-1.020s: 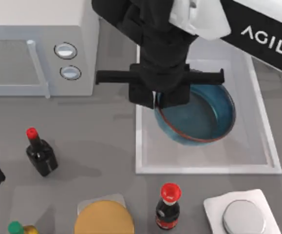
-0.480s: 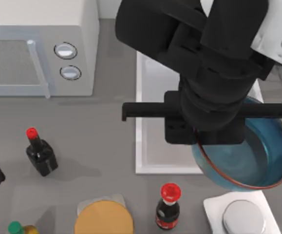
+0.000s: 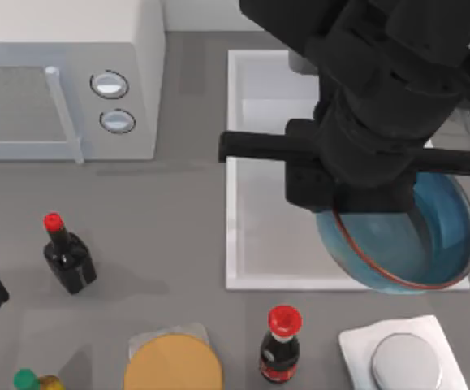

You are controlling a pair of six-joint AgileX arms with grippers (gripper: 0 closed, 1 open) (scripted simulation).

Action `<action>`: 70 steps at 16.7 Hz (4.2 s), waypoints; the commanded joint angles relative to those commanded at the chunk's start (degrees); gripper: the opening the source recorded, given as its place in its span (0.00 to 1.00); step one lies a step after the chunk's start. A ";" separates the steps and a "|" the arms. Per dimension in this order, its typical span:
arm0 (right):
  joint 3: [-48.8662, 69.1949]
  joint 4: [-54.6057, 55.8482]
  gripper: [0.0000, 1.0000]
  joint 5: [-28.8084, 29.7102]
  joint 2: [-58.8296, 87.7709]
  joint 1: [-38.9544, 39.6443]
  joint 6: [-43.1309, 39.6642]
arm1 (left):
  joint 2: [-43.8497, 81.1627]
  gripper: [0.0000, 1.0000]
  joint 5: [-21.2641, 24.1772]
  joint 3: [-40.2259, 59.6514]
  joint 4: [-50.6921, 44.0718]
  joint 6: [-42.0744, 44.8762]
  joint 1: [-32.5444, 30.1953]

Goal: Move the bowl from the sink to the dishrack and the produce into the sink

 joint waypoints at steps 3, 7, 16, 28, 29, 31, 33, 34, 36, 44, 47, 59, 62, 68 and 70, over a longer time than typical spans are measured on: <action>-4.72 10.89 0.00 -5.25 -5.20 -8.54 -6.59 | 0.00 1.00 0.00 0.00 0.00 0.00 0.00; -12.59 31.96 0.00 -13.53 -12.96 -24.73 -18.31 | 0.00 1.00 0.00 0.00 0.00 0.00 0.00; -25.90 73.38 0.00 -26.91 -21.67 -64.79 -44.80 | 0.00 1.00 0.00 0.00 0.00 0.00 0.00; -29.16 84.20 0.00 -28.81 -21.58 -75.18 -51.93 | 0.00 1.00 0.00 0.00 0.00 0.00 0.00; -29.61 85.51 0.00 -28.70 -20.54 -74.98 -51.93 | 0.00 1.00 0.00 0.00 0.00 0.00 0.00; -31.18 89.93 0.00 -28.17 -17.34 -74.45 -51.95 | 0.00 1.00 0.00 0.00 0.00 0.00 0.00; -33.54 96.77 0.00 -27.32 -13.14 -73.76 -51.95 | 0.00 1.00 0.00 0.00 0.00 0.00 0.00; -34.97 100.92 0.00 -26.80 -10.82 -73.35 -51.95 | 0.00 1.00 0.00 0.00 0.00 0.00 0.00; -38.24 109.79 0.00 -25.65 -6.11 -72.40 -51.95 | 0.00 1.00 0.00 0.00 0.00 0.00 0.00; -48.73 131.04 0.00 -22.21 5.37 -69.13 -52.02 | 0.00 1.00 0.00 0.00 0.00 0.00 0.00; -48.78 131.12 0.00 -22.19 5.41 -69.11 -52.02 | 0.00 1.00 0.00 0.00 0.00 0.00 0.00; -48.78 131.12 0.83 -22.19 5.41 -69.11 -52.02 | 0.00 1.00 0.00 0.00 0.00 0.00 0.00; -48.78 131.12 1.00 -22.19 5.41 -69.11 -52.02 | 0.00 1.00 0.00 0.00 0.00 0.00 0.00; -48.78 131.12 1.00 -22.19 5.41 -69.11 -52.02 | 0.00 1.00 0.00 0.00 0.00 0.00 0.00; -48.77 131.11 1.00 -22.20 5.40 -69.22 -52.02 | 0.00 1.00 0.00 0.00 0.00 0.00 0.00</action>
